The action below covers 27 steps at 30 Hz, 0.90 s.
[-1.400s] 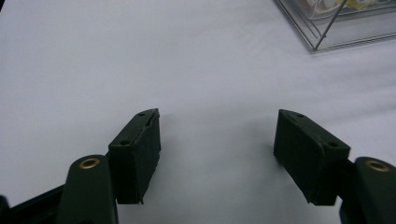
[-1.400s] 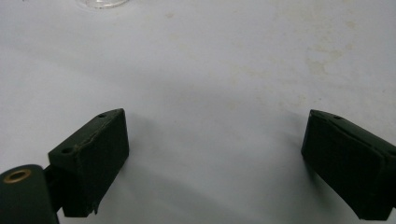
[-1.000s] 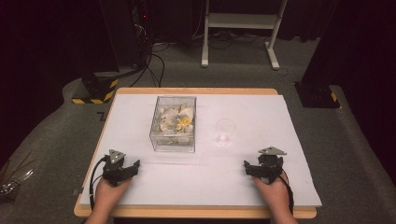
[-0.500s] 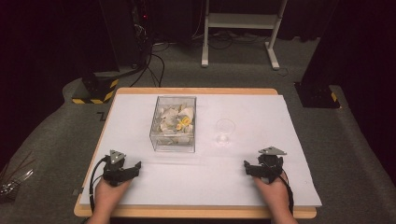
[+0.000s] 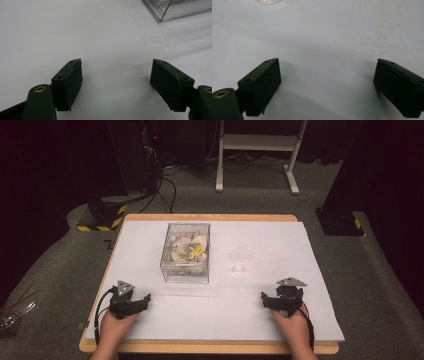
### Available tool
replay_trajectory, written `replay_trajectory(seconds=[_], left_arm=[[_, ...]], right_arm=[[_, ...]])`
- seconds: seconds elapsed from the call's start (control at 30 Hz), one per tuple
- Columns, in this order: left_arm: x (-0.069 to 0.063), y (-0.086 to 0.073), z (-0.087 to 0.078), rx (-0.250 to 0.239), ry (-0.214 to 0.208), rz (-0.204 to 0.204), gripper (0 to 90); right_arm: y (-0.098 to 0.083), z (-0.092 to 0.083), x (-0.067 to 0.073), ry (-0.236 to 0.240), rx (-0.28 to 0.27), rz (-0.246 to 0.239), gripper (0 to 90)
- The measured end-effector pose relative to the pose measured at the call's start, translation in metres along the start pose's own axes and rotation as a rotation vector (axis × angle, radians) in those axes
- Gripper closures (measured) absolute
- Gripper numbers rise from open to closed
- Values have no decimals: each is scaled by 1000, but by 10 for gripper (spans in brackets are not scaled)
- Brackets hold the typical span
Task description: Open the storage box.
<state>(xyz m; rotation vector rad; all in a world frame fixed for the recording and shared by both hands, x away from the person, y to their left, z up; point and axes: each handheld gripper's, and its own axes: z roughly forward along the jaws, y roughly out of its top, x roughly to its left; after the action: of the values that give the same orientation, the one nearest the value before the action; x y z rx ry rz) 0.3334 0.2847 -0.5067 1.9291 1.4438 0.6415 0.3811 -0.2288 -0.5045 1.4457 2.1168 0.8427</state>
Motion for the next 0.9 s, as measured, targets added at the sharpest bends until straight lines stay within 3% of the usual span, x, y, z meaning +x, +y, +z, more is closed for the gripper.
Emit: replay_trajectory(seconds=[0.13,0.43,0.7,0.9], left_arm=[[1,2,-1,19,-25,23,170],[-9,9,-15,-99,-85,29,159],[-17,13,-20,-150,-150,31,148],[-21,16,-23,-171,-165,40,131]], right_arm=[[0,0,0,-1,0,0,74],[0,0,0,1,1,0,75],[0,0,0,0,-1,-1,75],[0,0,0,0,-1,-2,75]])
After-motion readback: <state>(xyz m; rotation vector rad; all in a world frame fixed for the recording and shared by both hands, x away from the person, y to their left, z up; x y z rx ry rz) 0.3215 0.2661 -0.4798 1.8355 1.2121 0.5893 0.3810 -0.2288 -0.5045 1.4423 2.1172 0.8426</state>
